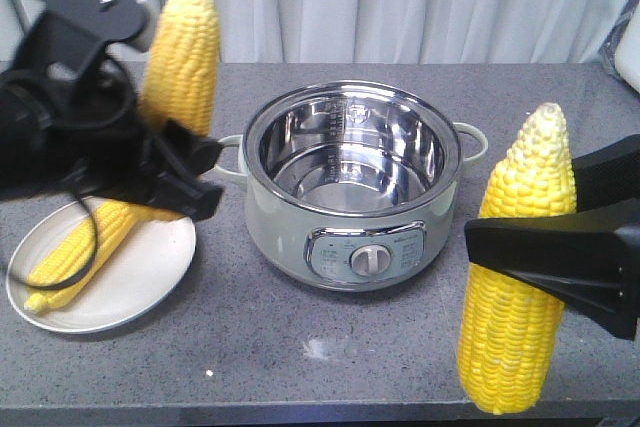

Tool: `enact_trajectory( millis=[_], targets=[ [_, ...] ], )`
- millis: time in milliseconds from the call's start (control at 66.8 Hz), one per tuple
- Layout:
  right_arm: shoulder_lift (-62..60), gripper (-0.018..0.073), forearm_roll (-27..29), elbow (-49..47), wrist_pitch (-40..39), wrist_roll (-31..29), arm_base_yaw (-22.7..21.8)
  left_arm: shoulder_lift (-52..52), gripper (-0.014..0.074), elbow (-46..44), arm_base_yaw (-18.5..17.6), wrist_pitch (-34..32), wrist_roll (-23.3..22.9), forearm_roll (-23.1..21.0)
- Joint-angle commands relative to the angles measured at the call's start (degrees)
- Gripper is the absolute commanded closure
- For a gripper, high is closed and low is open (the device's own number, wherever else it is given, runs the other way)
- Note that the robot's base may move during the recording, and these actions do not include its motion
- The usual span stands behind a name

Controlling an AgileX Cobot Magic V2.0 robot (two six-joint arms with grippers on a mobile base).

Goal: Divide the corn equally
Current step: 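Lift the corn cob out of the pot with the left gripper, then drive the base away from the pot holding both cobs upright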

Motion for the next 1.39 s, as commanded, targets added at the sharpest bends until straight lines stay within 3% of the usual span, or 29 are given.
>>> enact_trajectory(
  millis=[0,285,1378],
  targets=[
    [-0.36,0.0397,3.27,-1.30,-1.91,-0.61,-0.14,-5.28,0.0339,1.89,-0.23,-4.28,0.08,0.92],
    [-0.36,0.0397,3.27,-1.30,-1.91,-0.61,-0.14,-11.45,0.0339,7.45,-0.23,-6.03,0.03,0.51],
    [-0.36,0.0397,3.27,-1.30,-1.92,-0.68,-0.14,-11.39,0.0339,7.46,-0.23,-5.56,0.03,0.50]
  ],
)
